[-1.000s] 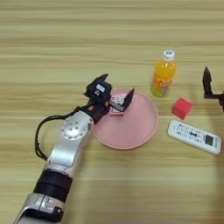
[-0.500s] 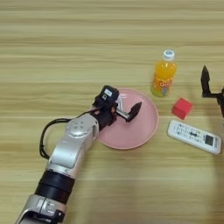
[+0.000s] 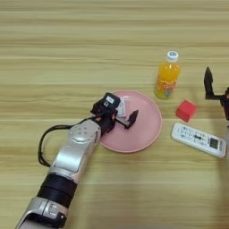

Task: Move the objects on the table

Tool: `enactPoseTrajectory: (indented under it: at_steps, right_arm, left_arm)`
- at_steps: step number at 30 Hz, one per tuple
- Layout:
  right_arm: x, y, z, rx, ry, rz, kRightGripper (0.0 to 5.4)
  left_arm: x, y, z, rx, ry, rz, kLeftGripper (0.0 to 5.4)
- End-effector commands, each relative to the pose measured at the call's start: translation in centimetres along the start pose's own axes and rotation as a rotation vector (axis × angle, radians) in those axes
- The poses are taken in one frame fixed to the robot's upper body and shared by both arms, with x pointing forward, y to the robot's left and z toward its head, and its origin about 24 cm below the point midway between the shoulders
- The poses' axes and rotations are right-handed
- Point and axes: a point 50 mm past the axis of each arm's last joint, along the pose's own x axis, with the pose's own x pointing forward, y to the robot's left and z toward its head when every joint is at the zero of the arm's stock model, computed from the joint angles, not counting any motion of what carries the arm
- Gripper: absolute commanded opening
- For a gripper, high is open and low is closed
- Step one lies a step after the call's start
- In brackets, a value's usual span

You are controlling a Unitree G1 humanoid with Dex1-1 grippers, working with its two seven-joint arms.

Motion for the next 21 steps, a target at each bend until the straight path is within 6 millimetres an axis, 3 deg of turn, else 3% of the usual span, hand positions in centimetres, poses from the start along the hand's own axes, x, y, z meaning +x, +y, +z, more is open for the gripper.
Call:
enactPoseTrajectory:
  at_steps: [1, 11, 21]
  right_arm:
    - [0.42, 0.32, 0.38, 0.005, -0.015, 0.003, 5.39]
    - [0.43, 0.36, 0.39, 0.009, -0.015, 0.001, 5.39]
    - [0.46, 0.45, 0.39, 0.023, -0.013, -0.003, 5.39]
  left_arm:
    - [0.16, 0.36, 0.14, 0.031, 0.003, 0.016, 5.4]
    - [0.38, 0.62, -0.07, 0.065, 0.027, 0.014, 5.4]
    - [0.29, -0.17, -0.75, 0.161, 0.082, -0.114, 5.4]
